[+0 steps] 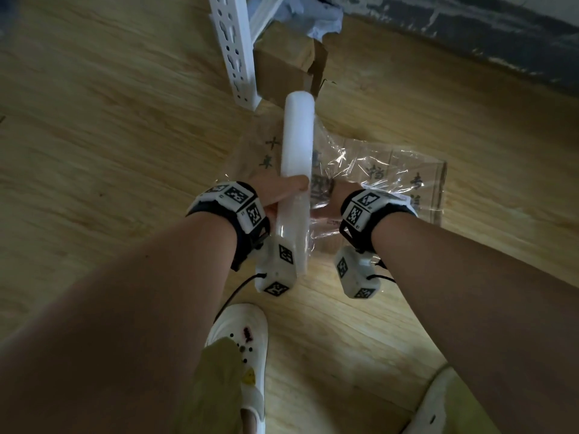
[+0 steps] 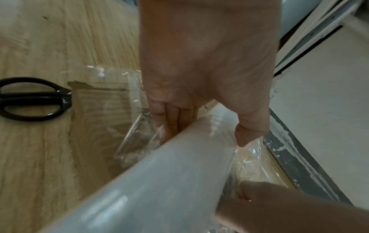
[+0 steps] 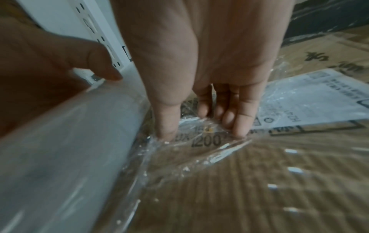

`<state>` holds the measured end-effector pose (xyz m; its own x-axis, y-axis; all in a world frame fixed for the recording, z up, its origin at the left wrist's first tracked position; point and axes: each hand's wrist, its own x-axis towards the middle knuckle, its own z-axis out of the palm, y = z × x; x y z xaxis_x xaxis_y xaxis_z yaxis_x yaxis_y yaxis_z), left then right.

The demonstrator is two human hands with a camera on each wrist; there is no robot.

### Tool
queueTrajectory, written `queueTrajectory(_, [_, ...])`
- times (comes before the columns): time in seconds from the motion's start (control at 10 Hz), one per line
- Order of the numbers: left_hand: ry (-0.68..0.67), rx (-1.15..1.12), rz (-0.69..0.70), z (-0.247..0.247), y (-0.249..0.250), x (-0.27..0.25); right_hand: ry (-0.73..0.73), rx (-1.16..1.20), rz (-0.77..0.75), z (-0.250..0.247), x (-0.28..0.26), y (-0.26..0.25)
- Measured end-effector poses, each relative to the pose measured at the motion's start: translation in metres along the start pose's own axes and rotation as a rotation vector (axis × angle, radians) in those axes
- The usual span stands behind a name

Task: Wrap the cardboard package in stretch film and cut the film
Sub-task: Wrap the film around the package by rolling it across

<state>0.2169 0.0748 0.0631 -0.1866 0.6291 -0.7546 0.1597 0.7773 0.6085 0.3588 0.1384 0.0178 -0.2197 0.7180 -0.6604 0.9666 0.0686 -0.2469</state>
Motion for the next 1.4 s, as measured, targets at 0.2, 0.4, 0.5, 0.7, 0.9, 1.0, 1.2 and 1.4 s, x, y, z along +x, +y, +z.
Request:
queueTrajectory(0.2, [0.011, 0.08, -0.047, -0.006, 0.006, 0.003, -0.016, 0.037, 0.01, 0.001, 0.004, 0.001])
queueTrajectory(0.4, [-0.007, 0.124, -0.051, -0.009, 0.012, 0.002, -0.007, 0.028, 0.041, 0.001, 0.006, -0.001])
queueTrajectory(0.5, [0.034, 0.139, -0.011, -0.017, 0.012, 0.002, -0.021, -0.004, 0.053, 0.004, 0.003, -0.002])
queueTrajectory(0.7, [0.129, 0.241, 0.098, -0.023, 0.007, 0.008, -0.013, -0.01, 0.049, 0.001, 0.006, -0.004])
queueTrajectory(0.9, [0.059, 0.118, 0.027, -0.03, -0.001, 0.007, -0.03, -0.004, 0.052, 0.0, 0.008, -0.005])
queueTrajectory(1.0, [0.263, 0.247, 0.043, -0.029, 0.003, 0.01, -0.053, -0.087, 0.052, 0.002, 0.006, -0.006])
queueTrajectory(1.2, [0.345, 0.235, 0.066, -0.024, 0.001, 0.003, -0.092, -0.088, 0.052, -0.005, 0.0, -0.011])
queueTrajectory(1.4, [0.285, 0.081, 0.029, -0.026, 0.005, -0.008, -0.075, -0.097, 0.022, -0.004, 0.003, -0.008])
